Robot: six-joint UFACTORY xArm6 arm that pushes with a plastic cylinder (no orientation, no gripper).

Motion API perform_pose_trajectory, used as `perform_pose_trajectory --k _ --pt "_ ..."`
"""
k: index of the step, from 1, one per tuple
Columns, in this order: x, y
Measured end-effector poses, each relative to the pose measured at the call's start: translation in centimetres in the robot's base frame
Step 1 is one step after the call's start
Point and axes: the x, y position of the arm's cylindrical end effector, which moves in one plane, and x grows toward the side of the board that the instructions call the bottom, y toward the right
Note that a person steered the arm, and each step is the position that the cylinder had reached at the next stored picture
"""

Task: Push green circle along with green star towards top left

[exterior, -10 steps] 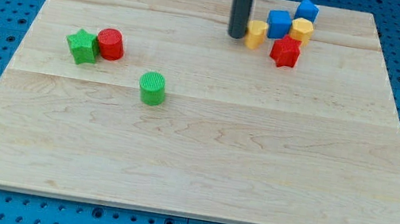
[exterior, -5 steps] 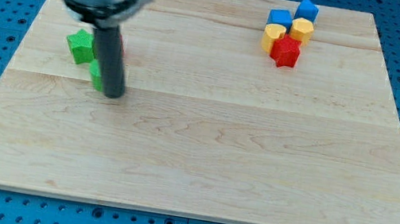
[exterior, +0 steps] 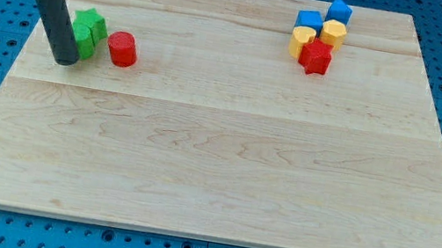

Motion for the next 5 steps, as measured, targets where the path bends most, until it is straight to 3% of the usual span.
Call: perform_pose_trajectory --k 4,5 --pt "-11.3 -1.8" --pt "-11.9 -2.6"
